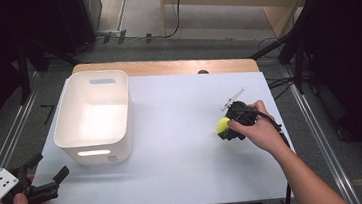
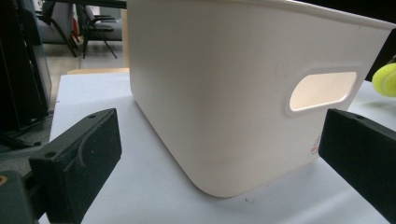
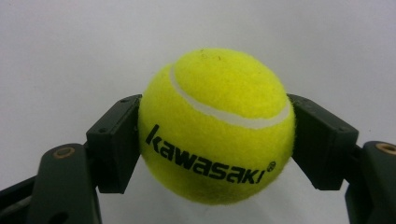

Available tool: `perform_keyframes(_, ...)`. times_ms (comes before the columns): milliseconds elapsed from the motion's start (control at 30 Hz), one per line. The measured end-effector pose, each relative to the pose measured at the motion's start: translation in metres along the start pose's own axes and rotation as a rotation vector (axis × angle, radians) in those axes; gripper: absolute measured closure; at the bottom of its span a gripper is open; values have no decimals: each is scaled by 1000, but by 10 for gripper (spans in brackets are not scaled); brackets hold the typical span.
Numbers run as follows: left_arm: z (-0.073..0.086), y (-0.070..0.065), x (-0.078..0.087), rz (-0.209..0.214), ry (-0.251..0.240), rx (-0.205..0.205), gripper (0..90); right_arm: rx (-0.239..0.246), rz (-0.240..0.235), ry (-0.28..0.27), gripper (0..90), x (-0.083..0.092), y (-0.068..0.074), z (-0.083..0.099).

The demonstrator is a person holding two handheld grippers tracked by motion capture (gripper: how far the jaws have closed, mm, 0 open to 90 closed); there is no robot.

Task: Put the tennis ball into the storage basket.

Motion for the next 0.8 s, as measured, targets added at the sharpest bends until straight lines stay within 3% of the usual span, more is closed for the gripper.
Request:
perform_keyframes(600,-1,-1,0,14,1,-4,0,58,-16,-8,233,7,11,-26)
perform_keyframes(800,-1,-4,-1,17,9,-29,0,81,-23,-20,233,10,16,-40)
Point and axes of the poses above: each handheld gripper's, and its own axes: x roughly backward along the jaws, z roughly out of its underside, y roughly to its left, the point moved 7 cm from there along -x, roughly forward along the jaws, and after that the axes turned 3 degrees about z, right-handed, at the moved point
